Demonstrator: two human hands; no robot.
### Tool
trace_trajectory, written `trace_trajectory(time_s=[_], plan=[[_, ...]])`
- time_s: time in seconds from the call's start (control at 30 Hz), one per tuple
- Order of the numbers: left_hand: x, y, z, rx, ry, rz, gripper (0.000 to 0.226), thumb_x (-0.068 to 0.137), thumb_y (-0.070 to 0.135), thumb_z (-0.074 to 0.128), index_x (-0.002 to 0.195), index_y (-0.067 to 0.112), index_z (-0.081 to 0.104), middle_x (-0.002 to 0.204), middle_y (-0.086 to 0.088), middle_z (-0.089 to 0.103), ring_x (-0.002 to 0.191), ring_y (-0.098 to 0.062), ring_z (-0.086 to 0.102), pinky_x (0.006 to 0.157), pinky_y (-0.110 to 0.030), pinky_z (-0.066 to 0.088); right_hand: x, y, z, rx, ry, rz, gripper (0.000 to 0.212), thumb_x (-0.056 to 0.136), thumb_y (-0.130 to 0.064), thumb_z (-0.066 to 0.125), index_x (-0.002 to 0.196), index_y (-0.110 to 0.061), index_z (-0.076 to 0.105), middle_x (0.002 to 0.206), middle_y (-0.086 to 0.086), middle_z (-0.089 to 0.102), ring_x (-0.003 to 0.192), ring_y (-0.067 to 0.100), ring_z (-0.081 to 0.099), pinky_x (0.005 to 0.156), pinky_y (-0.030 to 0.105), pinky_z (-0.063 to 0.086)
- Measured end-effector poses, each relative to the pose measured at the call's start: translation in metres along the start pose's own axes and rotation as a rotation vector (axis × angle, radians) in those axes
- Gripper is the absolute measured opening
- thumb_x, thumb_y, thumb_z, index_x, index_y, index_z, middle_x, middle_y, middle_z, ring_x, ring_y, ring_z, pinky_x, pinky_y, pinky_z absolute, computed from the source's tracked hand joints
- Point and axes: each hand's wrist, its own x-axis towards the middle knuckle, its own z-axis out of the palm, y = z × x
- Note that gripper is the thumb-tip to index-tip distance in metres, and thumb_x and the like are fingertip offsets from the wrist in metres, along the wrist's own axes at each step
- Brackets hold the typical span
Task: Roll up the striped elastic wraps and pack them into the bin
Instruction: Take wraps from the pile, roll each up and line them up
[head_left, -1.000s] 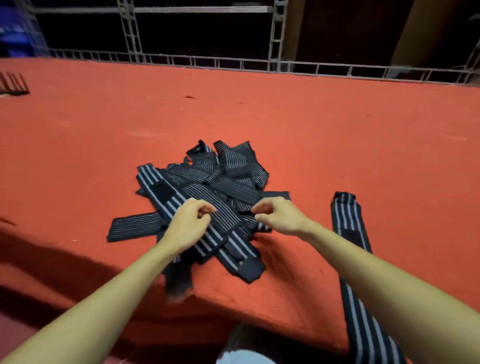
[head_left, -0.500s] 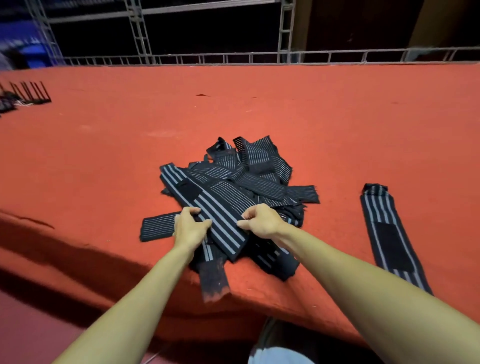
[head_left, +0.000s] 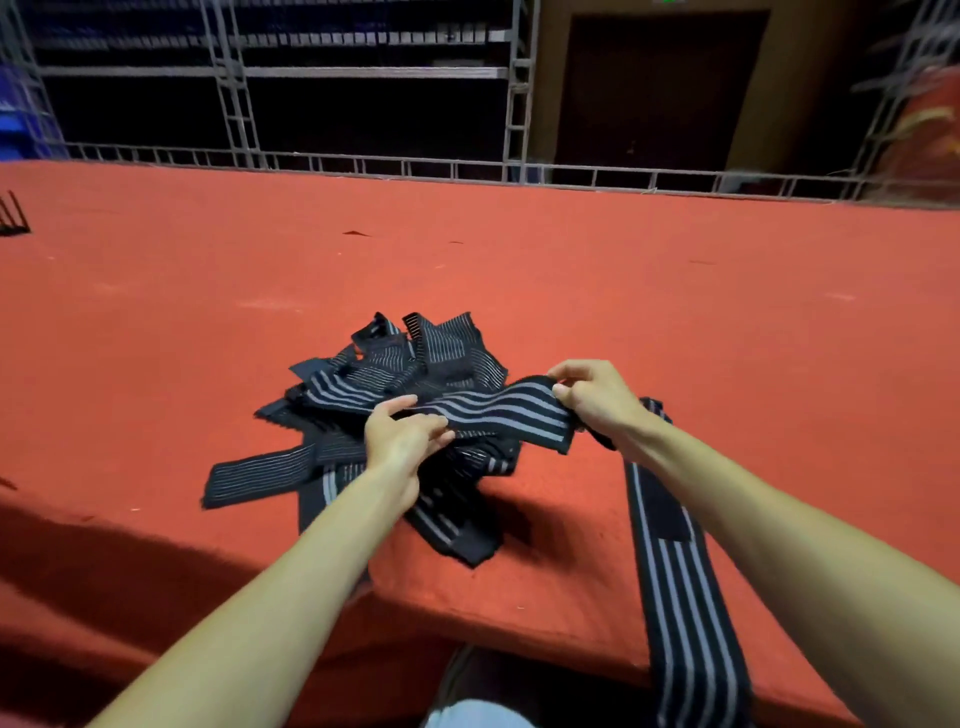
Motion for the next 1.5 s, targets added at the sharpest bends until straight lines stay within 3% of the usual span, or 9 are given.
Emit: trace_trajectory(time_s=[0.13, 0.23, 0.47, 0.77, 0.9, 1.07, 1.27, 1.37, 1.5], plan=[[-0.043, -0.025, 0.055, 0.064, -0.119, -0.022, 0.037, 0.077, -0.018, 0.061, 0.106, 0.005, 0.054, 0.077, -0.012, 0.061, 0.054, -0.018, 0.062, 0.064, -0.024, 0.057, -0.025, 0.042, -0.050, -0.252, 0.165, 0.133, 0.022, 0.084, -0.011, 0.047, 0.079, -0.014, 0.068, 0.090, 0.011, 0.068, 0.091, 0.027, 0.060, 0.073, 0.029, 0.041], [-0.074, -0.053, 0.084, 0.188, -0.256, -0.047, 0.034, 0.076, -0.018, 0.061, 0.100, 0.006, 0.056, 0.077, -0.014, 0.060, 0.058, -0.025, 0.063, 0.065, -0.027, 0.057, -0.045, 0.080, -0.078, -0.356, 0.206, 0.262, 0.021, 0.080, -0.022, 0.046, 0.070, -0.010, 0.060, 0.090, 0.020, 0.066, 0.091, 0.037, 0.061, 0.073, 0.033, 0.043], [-0.078, -0.068, 0.069, 0.670, -0.638, -0.111, 0.028, 0.087, -0.008, 0.051, 0.104, 0.011, 0.062, 0.079, -0.014, 0.065, 0.062, -0.021, 0.063, 0.057, -0.025, 0.054, -0.064, 0.138, -0.087, -0.612, 0.007, 0.404, 0.029, 0.074, -0.022, 0.048, 0.092, -0.009, 0.066, 0.106, 0.020, 0.067, 0.098, 0.035, 0.063, 0.080, 0.035, 0.051], [0.011, -0.027, 0.006, 1.002, -0.314, 0.427, 0.024, 0.081, 0.000, 0.059, 0.091, 0.019, 0.071, 0.087, 0.005, 0.070, 0.083, -0.009, 0.062, 0.077, -0.018, 0.043, -0.005, 0.094, -0.008, -0.661, -0.092, 0.151, 0.032, 0.079, -0.015, 0.048, 0.104, -0.011, 0.067, 0.116, 0.014, 0.065, 0.111, 0.032, 0.057, 0.093, 0.037, 0.046], [0.046, -0.024, -0.028, 1.083, -0.142, 0.594, 0.030, 0.081, -0.003, 0.054, 0.097, 0.019, 0.067, 0.099, 0.003, 0.058, 0.100, -0.017, 0.053, 0.095, -0.032, 0.041, 0.022, 0.066, 0.034, -0.572, -0.168, 0.007, 0.032, 0.083, -0.012, 0.049, 0.110, -0.010, 0.067, 0.121, 0.013, 0.064, 0.115, 0.029, 0.056, 0.098, 0.034, 0.044], [0.082, -0.037, -0.065, 1.033, 0.039, 0.509, 0.025, 0.089, 0.003, 0.054, 0.111, 0.011, 0.061, 0.113, -0.003, 0.051, 0.117, -0.022, 0.041, 0.096, -0.021, 0.027, 0.066, 0.037, 0.091, -0.497, -0.250, -0.153, 0.025, 0.087, -0.015, 0.055, 0.109, -0.009, 0.066, 0.114, 0.009, 0.067, 0.109, 0.024, 0.059, 0.091, 0.027, 0.042], [0.088, -0.062, -0.075, 0.992, 0.113, 0.594, 0.016, 0.089, 0.013, 0.057, 0.105, 0.017, 0.059, 0.103, 0.014, 0.049, 0.102, -0.001, 0.040, 0.083, -0.011, 0.025, 0.109, 0.019, 0.143, -0.391, -0.302, -0.154, 0.041, 0.091, -0.030, 0.060, 0.125, -0.008, 0.057, 0.130, 0.009, 0.060, 0.121, 0.023, 0.054, 0.103, 0.031, 0.040], [0.092, -0.062, -0.077, 0.998, 0.101, 0.609, 0.019, 0.089, 0.014, 0.058, 0.107, 0.018, 0.059, 0.103, 0.016, 0.049, 0.101, 0.003, 0.038, 0.083, -0.012, 0.025, 0.117, 0.016, 0.159, -0.377, -0.311, -0.118, 0.053, 0.090, -0.038, 0.063, 0.130, -0.005, 0.053, 0.134, 0.011, 0.056, 0.125, 0.026, 0.050, 0.106, 0.035, 0.038], [0.094, -0.065, -0.078, 1.108, 0.048, 0.642, 0.024, 0.092, 0.016, 0.054, 0.115, 0.013, 0.059, 0.114, 0.004, 0.056, 0.111, -0.012, 0.047, 0.095, -0.024, 0.033, 0.116, 0.014, 0.147, -0.302, -0.252, -0.051, 0.034, 0.086, -0.030, 0.068, 0.114, -0.011, 0.065, 0.120, 0.010, 0.065, 0.116, 0.023, 0.057, 0.098, 0.028, 0.043]])
